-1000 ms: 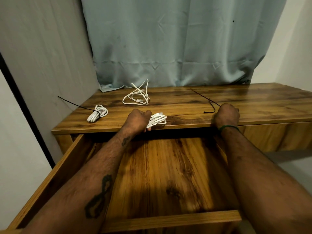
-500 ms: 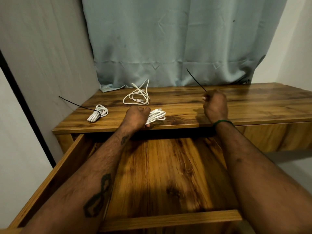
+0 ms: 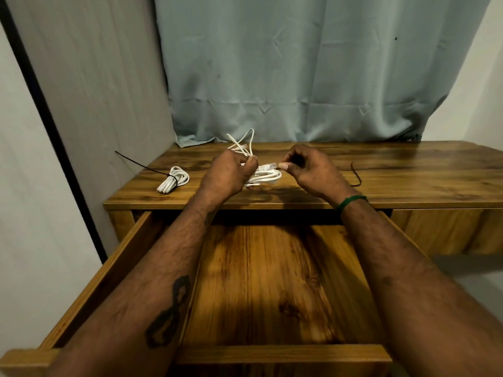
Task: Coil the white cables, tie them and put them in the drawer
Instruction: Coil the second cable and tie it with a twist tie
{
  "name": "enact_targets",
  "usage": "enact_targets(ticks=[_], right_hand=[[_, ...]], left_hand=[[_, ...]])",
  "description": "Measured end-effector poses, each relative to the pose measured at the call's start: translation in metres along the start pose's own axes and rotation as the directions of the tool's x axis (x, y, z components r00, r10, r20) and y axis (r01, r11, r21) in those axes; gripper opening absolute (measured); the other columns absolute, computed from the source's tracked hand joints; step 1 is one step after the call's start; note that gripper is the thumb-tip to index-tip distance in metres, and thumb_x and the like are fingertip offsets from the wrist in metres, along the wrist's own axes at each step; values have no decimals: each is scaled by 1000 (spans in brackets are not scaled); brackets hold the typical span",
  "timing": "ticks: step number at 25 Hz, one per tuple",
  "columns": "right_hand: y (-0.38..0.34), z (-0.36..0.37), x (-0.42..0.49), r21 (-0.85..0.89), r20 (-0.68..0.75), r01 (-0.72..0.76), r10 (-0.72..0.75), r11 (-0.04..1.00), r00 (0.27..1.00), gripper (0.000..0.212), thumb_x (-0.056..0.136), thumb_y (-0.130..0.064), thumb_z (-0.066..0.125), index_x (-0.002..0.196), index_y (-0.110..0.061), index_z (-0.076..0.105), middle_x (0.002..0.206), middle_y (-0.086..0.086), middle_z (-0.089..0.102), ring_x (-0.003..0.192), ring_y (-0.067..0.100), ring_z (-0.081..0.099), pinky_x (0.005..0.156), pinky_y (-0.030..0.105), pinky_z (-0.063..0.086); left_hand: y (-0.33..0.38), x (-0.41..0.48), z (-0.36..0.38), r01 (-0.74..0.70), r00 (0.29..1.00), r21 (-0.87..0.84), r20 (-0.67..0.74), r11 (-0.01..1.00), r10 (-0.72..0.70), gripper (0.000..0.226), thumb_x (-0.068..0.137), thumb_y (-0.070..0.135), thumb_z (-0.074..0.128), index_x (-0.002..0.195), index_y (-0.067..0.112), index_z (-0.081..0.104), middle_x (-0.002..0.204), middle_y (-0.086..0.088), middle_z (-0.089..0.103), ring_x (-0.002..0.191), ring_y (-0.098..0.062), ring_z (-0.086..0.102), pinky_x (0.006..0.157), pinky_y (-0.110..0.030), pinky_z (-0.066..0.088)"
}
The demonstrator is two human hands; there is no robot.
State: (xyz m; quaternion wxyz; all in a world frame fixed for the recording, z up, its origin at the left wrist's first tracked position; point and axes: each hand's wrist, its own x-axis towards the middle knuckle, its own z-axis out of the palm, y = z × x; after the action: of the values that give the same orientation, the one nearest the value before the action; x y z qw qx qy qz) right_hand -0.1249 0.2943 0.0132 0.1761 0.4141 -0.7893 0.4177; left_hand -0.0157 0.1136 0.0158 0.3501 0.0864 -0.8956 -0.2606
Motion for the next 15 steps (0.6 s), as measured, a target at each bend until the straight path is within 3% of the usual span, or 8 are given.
enact_targets(ticks=[3, 5, 7, 9, 13, 15], right_hand=[[-4, -2, -1, 15, -19, 4, -4, 1000, 1000, 9, 93, -9, 67, 101, -8, 72, 93, 0, 70, 78, 5, 63, 68, 6, 48], [-9, 0, -1, 140, -49, -2, 9, 990, 999, 13, 91, -2, 67, 102, -8, 71, 91, 4, 71, 70, 5, 64, 67, 12, 52], [-12, 4, 0, 210, -42, -1, 10, 978, 999, 21, 91, 3, 65, 108, -8, 70, 93, 7, 72, 71, 3, 65, 67, 17, 55], [-16, 10, 0, 224, -4, 14, -13, 974, 1000, 28, 91, 8, 62, 115, -5, 68, 96, 9, 72, 77, -1, 66, 69, 14, 56], [-23, 23, -2, 188, 58, 93, -106, 978, 993, 31, 90, 11, 61, 117, -4, 69, 99, 10, 74, 84, -2, 68, 78, 11, 54], [-24, 28, -3, 152, 105, 132, -149, 980, 983, 32, 89, 11, 62, 117, -4, 70, 102, 8, 75, 93, 8, 71, 82, 11, 53]], left_hand=[[-5, -1, -1, 14, 999, -44, 40, 999, -12, 46, 98, 29, 58, 59, 3, 60, 42, 13, 54, 36, -1, 45, 48, -25, 35], [-5, -3, 0, 20, 994, -76, 111, 997, -12, 43, 98, 26, 60, 59, 9, 58, 38, 11, 48, 33, -3, 41, 44, -24, 32], [-3, -4, 3, 60, 975, -97, 220, 993, -38, 23, 98, 27, 61, 77, 22, 72, 47, 12, 53, 34, -5, 45, 42, -20, 35], [-2, -5, 7, 81, 952, -67, 300, 994, -57, 15, 97, 31, 62, 88, 31, 74, 58, 7, 59, 40, -5, 47, 47, -21, 39], [-2, -10, 9, 146, 898, -113, 431, 983, -84, 36, 99, 28, 63, 72, 5, 70, 57, -3, 58, 38, -6, 42, 41, -18, 34], [-1, -13, 8, 183, 886, -150, 454, 972, -97, 40, 99, 27, 64, 63, 9, 67, 54, -5, 62, 34, -8, 42, 38, -16, 33]])
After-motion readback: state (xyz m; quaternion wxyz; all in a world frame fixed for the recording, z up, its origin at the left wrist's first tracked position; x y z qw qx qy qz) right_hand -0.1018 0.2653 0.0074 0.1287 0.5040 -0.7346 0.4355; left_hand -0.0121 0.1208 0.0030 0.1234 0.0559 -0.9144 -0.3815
